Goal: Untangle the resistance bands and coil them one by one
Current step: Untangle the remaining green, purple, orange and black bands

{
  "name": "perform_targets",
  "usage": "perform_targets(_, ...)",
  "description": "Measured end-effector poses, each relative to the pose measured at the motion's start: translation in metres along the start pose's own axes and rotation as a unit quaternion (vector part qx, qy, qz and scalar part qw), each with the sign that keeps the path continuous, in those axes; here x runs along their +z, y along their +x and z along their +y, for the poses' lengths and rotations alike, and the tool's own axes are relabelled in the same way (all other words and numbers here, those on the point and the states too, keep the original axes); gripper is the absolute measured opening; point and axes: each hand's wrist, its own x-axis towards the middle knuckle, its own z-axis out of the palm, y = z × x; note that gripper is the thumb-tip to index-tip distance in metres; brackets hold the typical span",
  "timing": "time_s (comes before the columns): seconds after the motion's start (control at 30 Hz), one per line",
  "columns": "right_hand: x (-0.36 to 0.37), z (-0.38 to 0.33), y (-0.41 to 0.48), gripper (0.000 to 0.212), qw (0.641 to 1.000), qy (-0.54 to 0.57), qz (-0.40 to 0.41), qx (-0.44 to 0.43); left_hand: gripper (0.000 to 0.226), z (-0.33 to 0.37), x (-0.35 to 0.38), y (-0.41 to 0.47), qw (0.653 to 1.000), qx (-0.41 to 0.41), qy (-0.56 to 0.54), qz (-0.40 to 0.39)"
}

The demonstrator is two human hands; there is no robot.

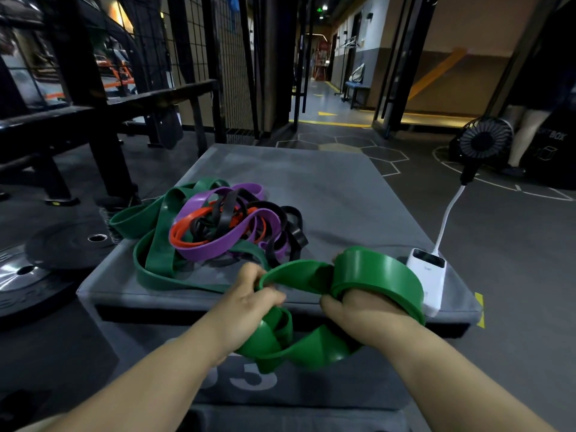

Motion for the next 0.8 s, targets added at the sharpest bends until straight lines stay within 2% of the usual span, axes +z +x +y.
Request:
perform_targets(0.07, -0.001, 0.002, -0.001, 0.026, 1.000, 0.002, -0.002, 0.001, 0.045, 0.000, -0.003, 0.002, 0.999, 0.026, -0.013, 0.013)
perform_targets(0.17, -0.001, 0.005, -0.002, 0.023, 1.000, 0.015, -0.010, -0.013, 0.020, 0.003, -0.002, 0.000, 0.996, 0.055, -0.057, 0.030)
perform_targets(0.3, 0.007, 0.005, -0.003, 0.034, 0.998, 0.021, -0.040, -0.036, 0.035, 0.002, 0.002, 0.001, 0.995, 0.067, -0.070, -0.008)
perform_targets(0.43, 0.012, 0.005, -0.005, 0.032, 0.992, 0.080, -0.062, -0.074, 0.013, -0.001, 0.012, -0.003, 0.993, 0.056, -0.107, -0.018)
perform_targets(0.53, 0.007, 0.012, -0.007, 0.021, 0.973, 0.211, -0.059, -0.079, 0.030, -0.010, 0.015, 0.000, 0.998, 0.048, -0.023, -0.017)
perform_targets(0.6, 0.006, 0.017, -0.007, 0.026, 0.956, 0.275, -0.047, -0.093, 0.022, -0.012, 0.016, 0.001, 0.999, 0.047, 0.004, -0.020)
perform_targets(0.67, 0.006, 0.019, -0.008, 0.019, 0.945, 0.298, -0.056, -0.118, 0.021, -0.012, 0.020, -0.001, 0.997, 0.052, -0.028, -0.056)
perform_targets(0.73, 0.006, 0.021, -0.009, 0.029, 0.934, 0.323, -0.068, -0.139, 0.043, -0.010, 0.023, -0.003, 0.995, 0.069, -0.032, -0.067)
perform_targets(0.8, 0.004, 0.023, -0.007, 0.039, 0.923, 0.347, -0.088, -0.143, 0.055, -0.011, 0.022, -0.003, 0.994, 0.094, -0.034, -0.053)
